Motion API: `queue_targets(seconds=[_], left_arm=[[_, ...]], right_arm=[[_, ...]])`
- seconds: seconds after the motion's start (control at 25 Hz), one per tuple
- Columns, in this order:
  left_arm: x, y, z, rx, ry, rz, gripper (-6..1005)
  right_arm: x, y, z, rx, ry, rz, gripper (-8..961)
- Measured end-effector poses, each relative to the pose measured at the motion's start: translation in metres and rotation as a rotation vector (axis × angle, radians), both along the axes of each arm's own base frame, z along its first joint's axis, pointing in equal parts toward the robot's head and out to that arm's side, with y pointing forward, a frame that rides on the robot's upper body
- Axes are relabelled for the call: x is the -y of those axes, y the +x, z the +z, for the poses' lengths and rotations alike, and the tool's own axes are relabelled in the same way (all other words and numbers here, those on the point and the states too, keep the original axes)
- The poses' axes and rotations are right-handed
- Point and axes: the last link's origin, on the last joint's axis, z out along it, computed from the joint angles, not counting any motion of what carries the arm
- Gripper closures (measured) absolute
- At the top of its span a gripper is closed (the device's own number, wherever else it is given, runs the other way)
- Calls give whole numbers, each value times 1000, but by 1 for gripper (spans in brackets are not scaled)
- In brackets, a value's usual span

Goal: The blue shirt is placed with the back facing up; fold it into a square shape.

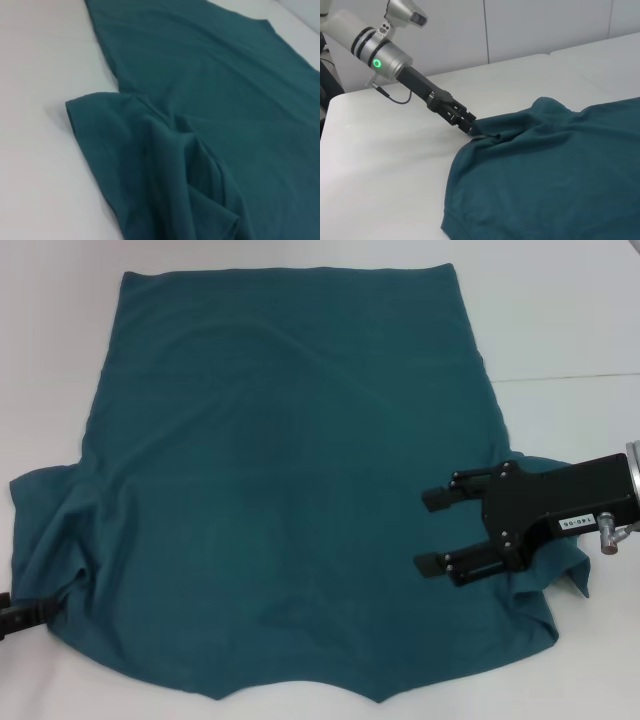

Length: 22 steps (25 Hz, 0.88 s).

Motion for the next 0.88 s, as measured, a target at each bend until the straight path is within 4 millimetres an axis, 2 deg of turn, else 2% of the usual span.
queue_targets(seconds=[0.88], left_arm=[[-7, -6, -8, -76, 23, 28, 207]], right_arm=[[-1, -2, -2, 5, -3, 7, 63]])
